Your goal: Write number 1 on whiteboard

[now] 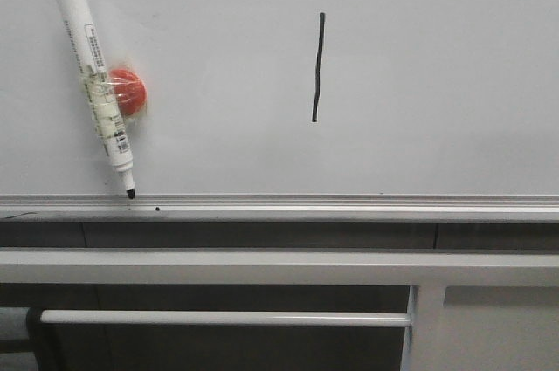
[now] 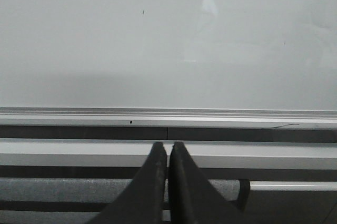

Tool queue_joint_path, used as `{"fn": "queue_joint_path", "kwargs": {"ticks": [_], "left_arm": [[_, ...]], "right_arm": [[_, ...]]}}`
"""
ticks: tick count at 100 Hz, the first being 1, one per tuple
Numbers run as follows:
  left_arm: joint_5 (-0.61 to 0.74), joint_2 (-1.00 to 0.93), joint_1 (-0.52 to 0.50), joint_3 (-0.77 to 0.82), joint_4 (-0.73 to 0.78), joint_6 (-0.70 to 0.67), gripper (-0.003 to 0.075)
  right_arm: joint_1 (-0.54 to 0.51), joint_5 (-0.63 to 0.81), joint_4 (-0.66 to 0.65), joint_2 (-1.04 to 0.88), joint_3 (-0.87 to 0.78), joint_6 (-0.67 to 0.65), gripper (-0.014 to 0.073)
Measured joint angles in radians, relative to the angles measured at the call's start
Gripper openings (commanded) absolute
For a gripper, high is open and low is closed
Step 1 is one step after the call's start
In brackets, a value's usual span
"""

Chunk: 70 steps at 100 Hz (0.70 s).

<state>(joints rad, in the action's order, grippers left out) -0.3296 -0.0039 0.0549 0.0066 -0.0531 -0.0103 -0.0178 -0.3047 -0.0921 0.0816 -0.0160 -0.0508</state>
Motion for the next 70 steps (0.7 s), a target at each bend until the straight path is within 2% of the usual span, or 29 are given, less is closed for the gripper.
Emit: {"fn": "queue_joint_path", "kwargs": {"ticks": [26,70], "left_arm": [[0.0,0.0,0.0,0.0,0.0,0.0,-0.002],[0.0,0.0,0.0,0.0,0.0,0.0,-0.002]], "right_arm": [[-0.082,-0.002,0.018,0.0,0.0,0.033,-0.0064],[-0.087,-0.019,0.018,-0.066,0.0,0.051,-0.0064]]}}
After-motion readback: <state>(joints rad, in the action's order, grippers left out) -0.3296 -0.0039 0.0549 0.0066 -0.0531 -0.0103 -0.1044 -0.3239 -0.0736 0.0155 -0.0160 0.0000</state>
